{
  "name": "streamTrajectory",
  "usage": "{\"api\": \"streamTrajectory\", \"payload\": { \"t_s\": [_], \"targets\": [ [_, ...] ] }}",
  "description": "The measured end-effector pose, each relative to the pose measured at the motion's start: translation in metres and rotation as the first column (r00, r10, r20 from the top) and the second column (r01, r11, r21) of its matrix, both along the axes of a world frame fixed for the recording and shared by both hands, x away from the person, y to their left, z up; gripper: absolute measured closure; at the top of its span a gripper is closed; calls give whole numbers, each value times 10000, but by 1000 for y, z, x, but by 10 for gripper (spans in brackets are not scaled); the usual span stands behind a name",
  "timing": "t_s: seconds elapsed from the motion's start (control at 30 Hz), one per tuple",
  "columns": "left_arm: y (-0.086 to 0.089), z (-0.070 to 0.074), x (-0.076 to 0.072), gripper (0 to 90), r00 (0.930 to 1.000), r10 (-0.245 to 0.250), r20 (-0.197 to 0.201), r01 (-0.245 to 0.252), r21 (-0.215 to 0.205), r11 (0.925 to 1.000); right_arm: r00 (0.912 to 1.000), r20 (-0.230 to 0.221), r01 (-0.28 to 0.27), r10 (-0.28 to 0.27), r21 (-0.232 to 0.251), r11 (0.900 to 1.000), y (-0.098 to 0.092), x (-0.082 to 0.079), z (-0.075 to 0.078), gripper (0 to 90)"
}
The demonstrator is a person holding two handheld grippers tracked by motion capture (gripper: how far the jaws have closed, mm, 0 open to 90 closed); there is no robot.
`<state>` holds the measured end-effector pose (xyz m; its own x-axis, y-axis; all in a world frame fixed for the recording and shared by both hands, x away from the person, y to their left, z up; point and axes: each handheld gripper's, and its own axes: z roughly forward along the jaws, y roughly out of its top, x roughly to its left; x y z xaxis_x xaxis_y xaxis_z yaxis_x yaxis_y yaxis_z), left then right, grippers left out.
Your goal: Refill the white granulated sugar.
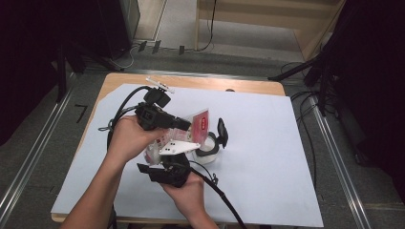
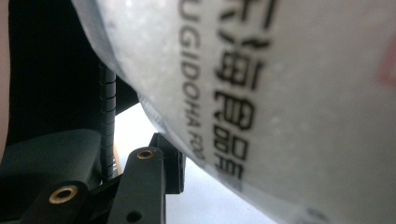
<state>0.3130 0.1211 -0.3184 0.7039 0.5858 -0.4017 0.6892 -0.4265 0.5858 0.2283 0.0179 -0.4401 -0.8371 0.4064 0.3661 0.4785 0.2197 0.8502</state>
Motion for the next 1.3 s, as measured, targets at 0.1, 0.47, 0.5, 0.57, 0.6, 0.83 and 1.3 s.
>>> {"api": "streamTrajectory", "payload": {
  "t_s": [0.1, 0.47, 0.5, 0.57, 0.6, 0.83, 1.3],
  "targets": [
    [-1, 0, 0, 858, 10000, 15, 62, -15, 0, 10000, 10000, 13, 5, -5, -7, 10000, 0, 0, 0, 628],
    [2, -2, 2, 854, 9998, -42, -169, 39, -193, 9998, 9999, 105, -86, 87, -116, 9999, -1, 0, 0, 627],
    [2, -2, 3, 854, 9997, -25, -227, 18, -301, 9995, 9999, 125, -81, 83, -145, 9999, -1, 0, 0, 626],
    [3, -3, 4, 853, 9994, -8, -341, -6, -394, 9992, 9998, 164, -125, 128, -167, 9998, -1, 0, 0, 627],
    [4, -4, 5, 852, 9988, 56, -479, -81, -519, 9986, 9997, 195, -149, 153, -191, 9997, -1, 0, 0, 627],
    [8, -7, 8, 844, 9943, 188, -1051, -275, -821, 9962, 9995, 194, -234, 240, -282, 9993, -1, -1, 0, 633],
    [11, -8, 11, 833, 9925, 319, -1184, -426, -890, 9951, 9991, 396, -123, 143, -526, 9985, 0, -3, 4, 628]
  ]
}}
